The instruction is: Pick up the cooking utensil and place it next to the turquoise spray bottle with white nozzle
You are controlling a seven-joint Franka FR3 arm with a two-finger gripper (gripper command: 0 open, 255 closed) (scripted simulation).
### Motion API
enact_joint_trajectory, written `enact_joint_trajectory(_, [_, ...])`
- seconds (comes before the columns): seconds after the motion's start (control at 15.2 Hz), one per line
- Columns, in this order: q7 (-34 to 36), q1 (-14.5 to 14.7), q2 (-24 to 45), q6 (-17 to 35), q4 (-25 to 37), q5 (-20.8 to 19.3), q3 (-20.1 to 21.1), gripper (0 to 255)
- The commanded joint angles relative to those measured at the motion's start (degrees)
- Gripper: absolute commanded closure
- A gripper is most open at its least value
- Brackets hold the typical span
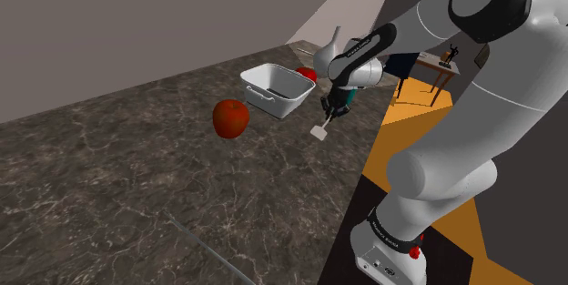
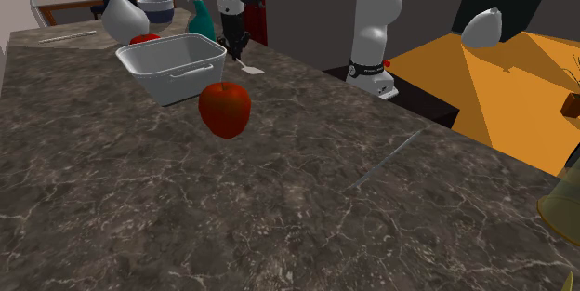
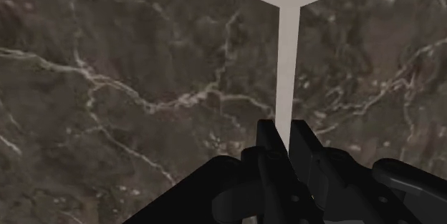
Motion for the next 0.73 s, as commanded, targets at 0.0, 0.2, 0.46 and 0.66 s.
enact_joint_trajectory(0.0, [0.0,0.0,0.0,0.0,0.0,0.0,0.0,255])
enact_joint_trajectory(0.2, [0.0,0.0,0.0,0.0,0.0,0.0,0.0,0])
enact_joint_trajectory(0.46, [-0.04,0.06,-1.72,-2.0,0.28,0.07,0.06,0])
enact_joint_trajectory(0.66, [-0.14,0.21,-6.14,-7.65,1.51,0.26,0.22,0])
